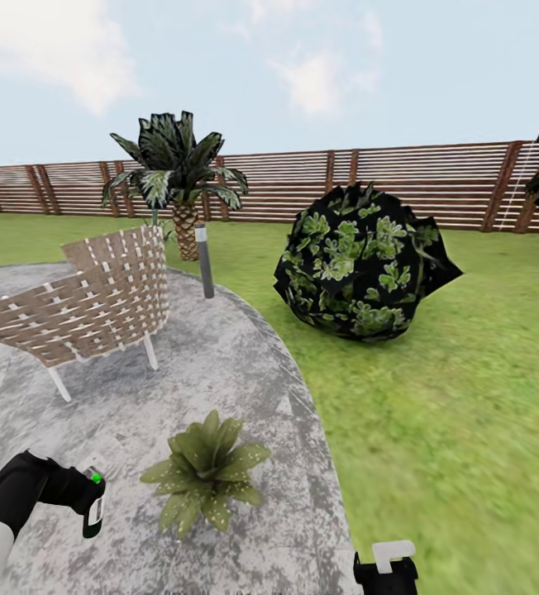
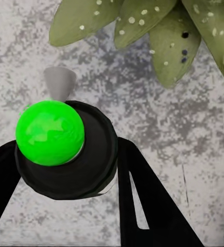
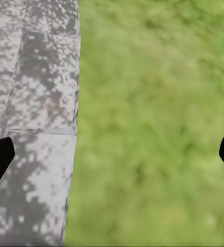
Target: Pick up the pesticide atomizer in the garden and spray insectifuge to fully cover both potted plants in the garden.
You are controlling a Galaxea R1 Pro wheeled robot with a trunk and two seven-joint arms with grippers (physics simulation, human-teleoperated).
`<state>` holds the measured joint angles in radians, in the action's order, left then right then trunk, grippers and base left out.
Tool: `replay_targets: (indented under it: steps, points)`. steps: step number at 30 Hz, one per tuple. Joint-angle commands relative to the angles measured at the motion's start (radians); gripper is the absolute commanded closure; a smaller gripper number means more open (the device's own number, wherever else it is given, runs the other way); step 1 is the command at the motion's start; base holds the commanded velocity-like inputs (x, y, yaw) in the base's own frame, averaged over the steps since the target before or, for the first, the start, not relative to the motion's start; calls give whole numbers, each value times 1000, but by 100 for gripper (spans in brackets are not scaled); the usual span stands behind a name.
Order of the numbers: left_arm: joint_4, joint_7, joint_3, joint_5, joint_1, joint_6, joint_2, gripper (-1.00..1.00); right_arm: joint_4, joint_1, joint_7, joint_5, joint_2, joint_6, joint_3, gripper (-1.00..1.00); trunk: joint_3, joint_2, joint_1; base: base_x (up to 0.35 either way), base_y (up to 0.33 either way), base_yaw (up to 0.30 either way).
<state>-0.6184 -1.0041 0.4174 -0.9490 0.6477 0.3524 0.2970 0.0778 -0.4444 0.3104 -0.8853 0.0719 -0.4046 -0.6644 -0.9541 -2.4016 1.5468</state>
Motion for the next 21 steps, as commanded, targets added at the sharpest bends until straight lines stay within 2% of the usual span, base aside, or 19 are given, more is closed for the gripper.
replay_targets:
  steps: [1,10,13,16,18,21]
  points:
    - [-1,-7,4,-4,1,10,-1,100,0,0,4,-11,0,-2,-8,-100,0,0,0,-121,-263,225]
    - [-1,-7,5,-4,1,10,0,100,0,0,4,-11,0,-2,-8,-100,6,0,0,-17,-256,248]
    - [-1,-6,3,-4,1,10,-1,100,0,0,4,-11,0,-2,-8,-100,6,0,0,0,-57,234]
    - [-1,-7,3,-3,1,10,-2,100,0,0,4,-11,0,-2,-7,-100,5,0,0,0,-3,29]
    - [-3,-20,7,6,3,18,-5,100,-1,0,4,-11,2,-2,-7,-100,3,0,0,0,0,2]
    - [-5,-116,-13,1,15,94,-14,100,-1,0,4,-10,2,-2,-7,-100,2,0,0,0,0,87]
